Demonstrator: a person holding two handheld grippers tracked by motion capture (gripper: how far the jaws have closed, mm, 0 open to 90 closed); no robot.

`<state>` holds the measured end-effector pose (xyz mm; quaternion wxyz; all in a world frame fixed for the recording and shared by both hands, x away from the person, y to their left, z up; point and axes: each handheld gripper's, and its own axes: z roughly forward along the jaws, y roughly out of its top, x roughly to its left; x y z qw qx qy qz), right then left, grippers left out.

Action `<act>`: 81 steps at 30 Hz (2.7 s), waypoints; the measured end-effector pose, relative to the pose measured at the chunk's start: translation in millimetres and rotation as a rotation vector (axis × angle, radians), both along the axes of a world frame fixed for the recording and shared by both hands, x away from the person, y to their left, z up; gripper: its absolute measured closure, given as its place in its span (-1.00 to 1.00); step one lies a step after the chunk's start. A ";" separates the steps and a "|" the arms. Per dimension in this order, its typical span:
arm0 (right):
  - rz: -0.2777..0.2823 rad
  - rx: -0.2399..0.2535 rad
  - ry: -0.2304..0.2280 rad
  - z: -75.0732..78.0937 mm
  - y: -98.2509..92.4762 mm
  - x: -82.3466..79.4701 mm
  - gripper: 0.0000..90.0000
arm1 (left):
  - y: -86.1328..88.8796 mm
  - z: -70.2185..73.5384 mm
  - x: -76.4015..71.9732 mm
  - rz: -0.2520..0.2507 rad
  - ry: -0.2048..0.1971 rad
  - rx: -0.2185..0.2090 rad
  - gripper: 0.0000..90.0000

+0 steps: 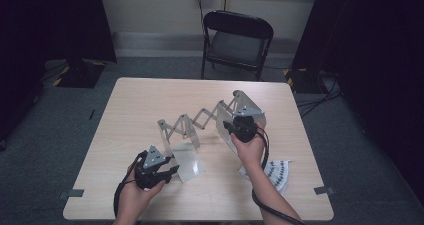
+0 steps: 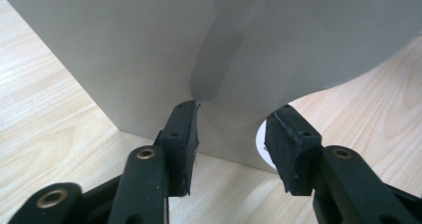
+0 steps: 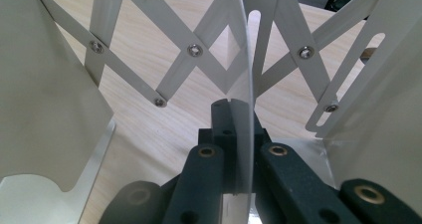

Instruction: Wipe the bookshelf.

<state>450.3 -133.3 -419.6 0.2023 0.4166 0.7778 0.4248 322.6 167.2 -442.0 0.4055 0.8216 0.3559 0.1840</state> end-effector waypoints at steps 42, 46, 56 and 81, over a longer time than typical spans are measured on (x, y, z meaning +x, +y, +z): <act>0.050 0.014 0.003 -10.7 33.3 -23.2 0.41 | 57.8 -14.3 -13.1 0.079 0.072 -0.012 -0.40; 0.068 0.007 0.043 -14.1 22.6 -22.1 0.05 | 62.2 -18.7 -13.1 0.080 0.090 -0.006 -0.45; 0.157 0.002 0.054 -18.6 -7.3 -35.3 -0.04 | 73.1 -35.2 -18.2 0.034 0.138 0.020 -0.51; 0.241 -0.069 0.027 -15.1 -74.5 -69.8 -0.10 | 87.9 -59.3 -7.4 0.113 0.107 0.072 -0.97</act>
